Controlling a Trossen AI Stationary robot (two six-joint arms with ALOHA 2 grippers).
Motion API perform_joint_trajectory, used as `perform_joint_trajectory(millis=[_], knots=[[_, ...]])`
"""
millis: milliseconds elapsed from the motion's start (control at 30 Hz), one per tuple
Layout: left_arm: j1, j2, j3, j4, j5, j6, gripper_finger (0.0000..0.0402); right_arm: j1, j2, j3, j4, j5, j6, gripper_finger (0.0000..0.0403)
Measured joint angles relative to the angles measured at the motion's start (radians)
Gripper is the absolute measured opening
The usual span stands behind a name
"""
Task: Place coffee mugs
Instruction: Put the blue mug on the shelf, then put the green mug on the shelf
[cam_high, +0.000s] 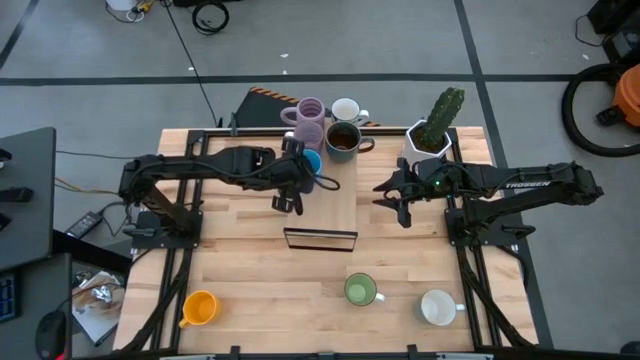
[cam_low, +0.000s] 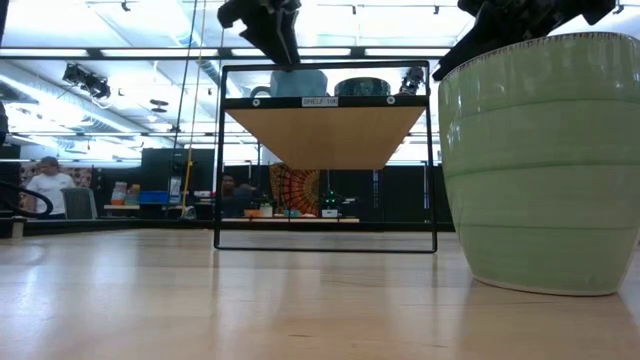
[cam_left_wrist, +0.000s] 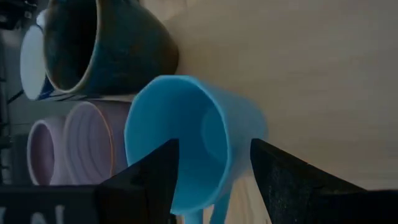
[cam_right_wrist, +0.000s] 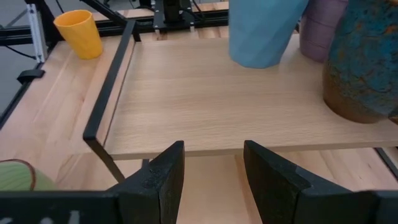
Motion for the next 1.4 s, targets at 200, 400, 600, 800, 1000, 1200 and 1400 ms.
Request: perform_joint_trajectory(millis=[200, 400, 600, 800, 1000, 1200, 1400], knots=[[0.004, 0.01, 0.0, 0.013, -0.015, 0.015, 0.0205, 0.0, 0.0, 0.0, 0.0, -0.007, 0.0, 0.0171], [0.023, 0.01, 0.0, 0.012, -0.038, -0.002, 0.0203, 0.0, 0.0, 0.0, 0.001, -0.007, 0.001, 0.0171], [0.027, 0.01, 0.0, 0.013, -0.039, -0.001, 0.0184, 0.0, 0.0, 0.0, 0.002, -0.007, 0.004, 0.0171], [0.019, 0.009, 0.0, 0.016, -0.045, -0.005, 0.0176, 0.0, 0.0, 0.0, 0.0, -0.007, 0.008, 0.0171], [-0.013, -0.029, 0.001, 0.043, -0.103, 0.021, 0.0176, 0.0, 0.0, 0.0, 0.0, 0.009, 0.008, 0.0171], [-0.025, -0.069, 0.002, 0.041, -0.011, -0.087, 0.0176, 0.019, 0.0, 0.009, -0.056, 0.023, 0.043, 0.0171], [-0.067, -0.075, 0.0, -0.014, 0.023, -0.187, 0.0176, 0.148, 0.066, 0.101, -0.181, 0.115, 0.079, 0.0167]])
